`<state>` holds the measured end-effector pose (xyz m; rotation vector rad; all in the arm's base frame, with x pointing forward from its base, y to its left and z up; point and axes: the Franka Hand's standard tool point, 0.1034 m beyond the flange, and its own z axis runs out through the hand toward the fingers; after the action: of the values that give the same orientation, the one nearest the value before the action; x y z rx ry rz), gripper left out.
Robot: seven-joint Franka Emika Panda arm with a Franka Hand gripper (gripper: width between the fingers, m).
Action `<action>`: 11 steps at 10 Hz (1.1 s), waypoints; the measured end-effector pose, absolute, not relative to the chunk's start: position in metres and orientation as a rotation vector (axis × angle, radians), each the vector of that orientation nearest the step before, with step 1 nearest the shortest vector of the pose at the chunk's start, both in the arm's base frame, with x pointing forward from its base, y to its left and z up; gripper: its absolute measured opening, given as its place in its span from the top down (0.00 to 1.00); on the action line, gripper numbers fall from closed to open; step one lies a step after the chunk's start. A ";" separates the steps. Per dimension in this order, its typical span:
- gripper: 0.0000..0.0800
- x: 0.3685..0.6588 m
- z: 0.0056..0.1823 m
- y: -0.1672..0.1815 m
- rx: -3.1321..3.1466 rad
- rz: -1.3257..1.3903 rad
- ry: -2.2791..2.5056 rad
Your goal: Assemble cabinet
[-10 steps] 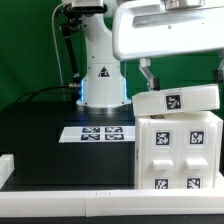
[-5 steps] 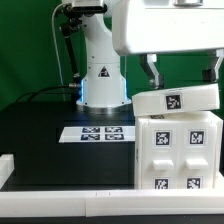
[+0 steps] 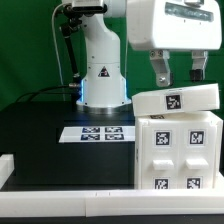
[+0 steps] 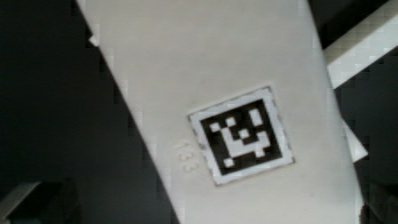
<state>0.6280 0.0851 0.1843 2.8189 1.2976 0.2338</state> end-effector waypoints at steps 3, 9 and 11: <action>0.00 0.622 0.177 0.083 2.671 0.199 1.542; 0.06 0.618 0.161 0.083 2.698 0.204 1.479; 0.27 0.618 0.161 0.082 2.713 0.205 1.451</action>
Offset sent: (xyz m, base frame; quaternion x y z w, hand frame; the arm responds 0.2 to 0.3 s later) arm -0.0174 0.0077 -0.0147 -0.0007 0.0076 -0.0633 0.9980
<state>0.6182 0.0818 0.1612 2.7130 1.4506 0.2053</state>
